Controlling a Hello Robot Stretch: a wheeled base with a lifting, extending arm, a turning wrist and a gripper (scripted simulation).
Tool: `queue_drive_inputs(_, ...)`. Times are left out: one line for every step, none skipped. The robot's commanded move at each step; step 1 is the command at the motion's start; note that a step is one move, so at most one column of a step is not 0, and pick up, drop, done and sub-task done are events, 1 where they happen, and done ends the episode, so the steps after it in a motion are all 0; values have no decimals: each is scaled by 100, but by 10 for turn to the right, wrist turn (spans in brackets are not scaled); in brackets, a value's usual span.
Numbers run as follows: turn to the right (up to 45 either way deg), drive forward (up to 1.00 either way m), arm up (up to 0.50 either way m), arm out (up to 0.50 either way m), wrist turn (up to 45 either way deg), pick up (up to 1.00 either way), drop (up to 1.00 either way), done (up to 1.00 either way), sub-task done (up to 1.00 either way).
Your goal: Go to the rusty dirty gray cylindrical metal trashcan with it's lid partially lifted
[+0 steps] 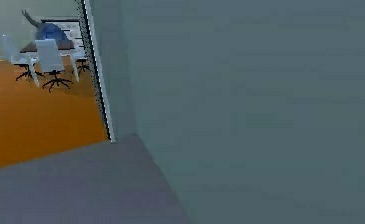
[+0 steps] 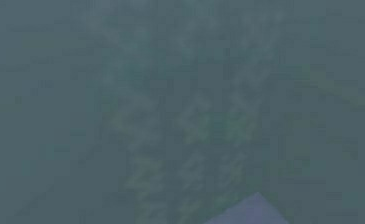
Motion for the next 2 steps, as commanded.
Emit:
queue_drive_inputs(0,30,0,0,0,0,0,0,0)
queue_drive_inputs(-270,0,0,0,0,0,0,0,0)
